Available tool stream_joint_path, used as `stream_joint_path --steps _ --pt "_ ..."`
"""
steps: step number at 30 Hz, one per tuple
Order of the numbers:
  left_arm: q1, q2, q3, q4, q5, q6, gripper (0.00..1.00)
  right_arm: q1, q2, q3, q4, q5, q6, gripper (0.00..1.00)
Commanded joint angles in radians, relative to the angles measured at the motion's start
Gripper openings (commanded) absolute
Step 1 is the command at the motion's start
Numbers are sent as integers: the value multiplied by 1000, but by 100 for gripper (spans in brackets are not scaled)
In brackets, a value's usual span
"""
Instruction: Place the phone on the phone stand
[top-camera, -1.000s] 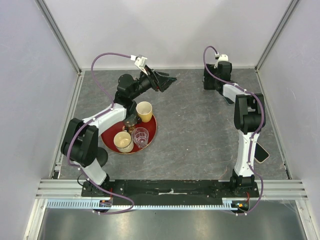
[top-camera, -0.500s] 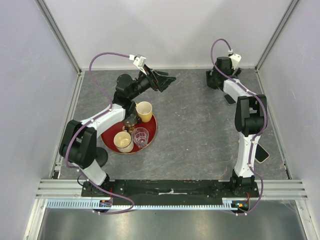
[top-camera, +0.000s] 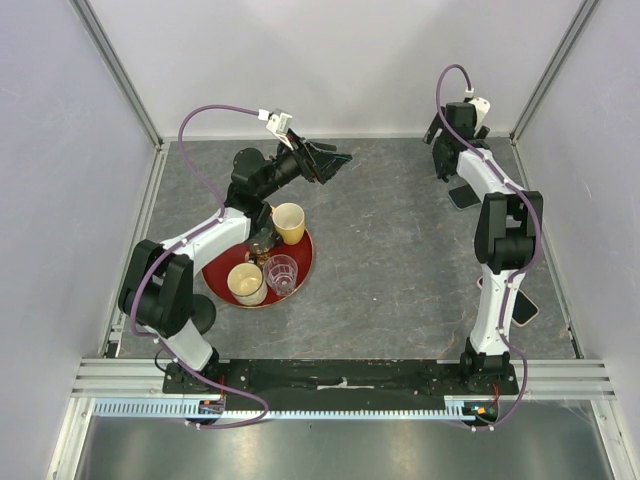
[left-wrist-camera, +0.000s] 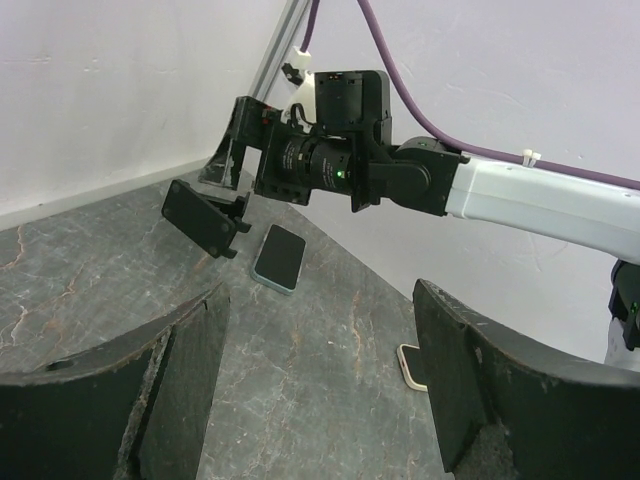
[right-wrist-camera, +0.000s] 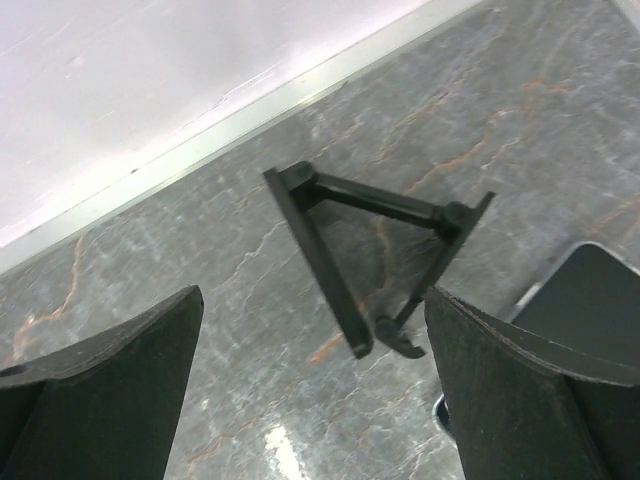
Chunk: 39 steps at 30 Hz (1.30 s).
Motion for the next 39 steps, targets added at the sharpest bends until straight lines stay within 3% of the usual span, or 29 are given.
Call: stream_joint_path --steps 1,3,6,8,9,12,15,23,31,35,36,39 --pt "4 -36 0 24 -10 23 80 5 -19 -11 48 -45 -17 98" --pt "4 -34 1 24 -8 22 80 0 -33 -43 54 44 27 98" --pt "4 -31 1 24 -8 20 80 -14 -63 -97 94 55 77 93" --pt "4 -30 3 27 -7 17 80 -35 -64 -106 128 -46 77 84" --pt "4 -27 3 27 -7 15 80 -35 -56 -99 139 -172 53 75" --pt "4 -24 4 35 3 8 80 -35 -2 -41 117 -262 -58 73" --pt "6 -19 6 38 4 6 80 -35 33 -27 99 -259 -142 74" --pt "6 -2 12 57 19 -17 80 23 99 24 68 -123 -322 67" --pt "9 -1 10 60 23 -23 80 144 208 130 44 130 -518 47" --pt "12 -1 9 58 23 -24 80 199 278 208 27 274 -615 23" --pt "14 -2 9 58 24 -24 79 210 303 235 27 323 -632 11" --pt "14 -1 9 60 24 -26 79 259 350 291 25 403 -716 0"
